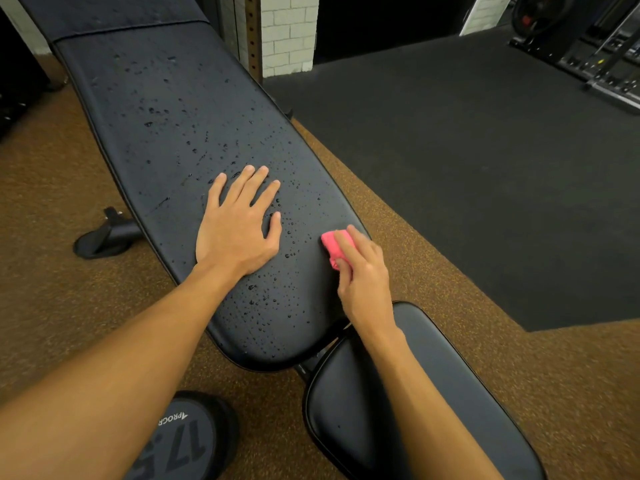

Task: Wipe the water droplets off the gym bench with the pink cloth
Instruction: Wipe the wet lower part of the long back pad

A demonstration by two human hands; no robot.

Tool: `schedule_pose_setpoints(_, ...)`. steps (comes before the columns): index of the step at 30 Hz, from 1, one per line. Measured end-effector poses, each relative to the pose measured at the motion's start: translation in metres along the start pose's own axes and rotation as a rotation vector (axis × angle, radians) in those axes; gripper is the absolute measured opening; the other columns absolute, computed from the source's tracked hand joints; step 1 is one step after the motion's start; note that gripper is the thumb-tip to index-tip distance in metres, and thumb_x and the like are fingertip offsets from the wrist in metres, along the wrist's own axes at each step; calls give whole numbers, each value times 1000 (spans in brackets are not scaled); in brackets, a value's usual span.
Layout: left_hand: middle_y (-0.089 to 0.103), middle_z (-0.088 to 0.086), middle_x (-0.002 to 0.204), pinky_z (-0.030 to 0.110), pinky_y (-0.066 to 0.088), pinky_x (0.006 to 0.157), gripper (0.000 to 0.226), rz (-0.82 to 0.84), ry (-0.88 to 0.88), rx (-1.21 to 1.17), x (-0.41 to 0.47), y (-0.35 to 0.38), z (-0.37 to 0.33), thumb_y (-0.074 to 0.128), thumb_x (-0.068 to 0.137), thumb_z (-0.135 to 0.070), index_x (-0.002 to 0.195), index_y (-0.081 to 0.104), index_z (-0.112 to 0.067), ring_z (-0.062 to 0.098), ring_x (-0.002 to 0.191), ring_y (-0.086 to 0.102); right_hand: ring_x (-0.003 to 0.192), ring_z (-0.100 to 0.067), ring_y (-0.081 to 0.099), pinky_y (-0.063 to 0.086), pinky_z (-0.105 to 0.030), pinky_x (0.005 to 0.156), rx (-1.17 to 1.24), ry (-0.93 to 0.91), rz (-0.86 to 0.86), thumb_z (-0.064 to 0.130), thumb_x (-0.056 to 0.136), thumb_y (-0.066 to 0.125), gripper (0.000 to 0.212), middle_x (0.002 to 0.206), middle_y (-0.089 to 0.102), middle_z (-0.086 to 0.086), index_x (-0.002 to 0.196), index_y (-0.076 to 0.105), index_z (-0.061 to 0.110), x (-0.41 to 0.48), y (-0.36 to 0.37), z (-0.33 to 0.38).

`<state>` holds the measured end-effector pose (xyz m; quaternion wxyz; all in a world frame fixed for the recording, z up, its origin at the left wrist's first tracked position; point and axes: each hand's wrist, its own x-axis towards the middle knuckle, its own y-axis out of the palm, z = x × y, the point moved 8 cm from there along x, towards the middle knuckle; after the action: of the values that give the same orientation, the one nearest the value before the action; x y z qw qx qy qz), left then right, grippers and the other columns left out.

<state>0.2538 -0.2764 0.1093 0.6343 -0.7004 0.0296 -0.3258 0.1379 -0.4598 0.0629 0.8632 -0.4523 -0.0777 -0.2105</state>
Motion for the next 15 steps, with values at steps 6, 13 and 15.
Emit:
schedule_pose_setpoints(6,29,3,174,53,13,132,62,3,-2,7,1,1,0,35,107,-47,163,41,-22,21,163,20,144,-34,48,28,-28,116,12,145,-62,3,107,57,37,157,56,-12,142,68,13,14,-10,-23)
schedule_pose_setpoints(13,29,2,174,53,14,131,62,2,-4,9,1,1,0,35,106,-47,163,41,-22,21,163,21,145,-26,47,26,-20,121,-1,-83,13,4,105,62,43,159,54,-5,147,65,15,15,-2,1)
schedule_pose_setpoints(15,29,3,174,53,14,131,62,0,-3,7,0,0,0,37,107,-47,163,41,-22,21,163,21,143,-24,49,25,-16,122,-10,-122,21,5,105,63,42,157,56,-3,146,66,15,1,-7,-5)
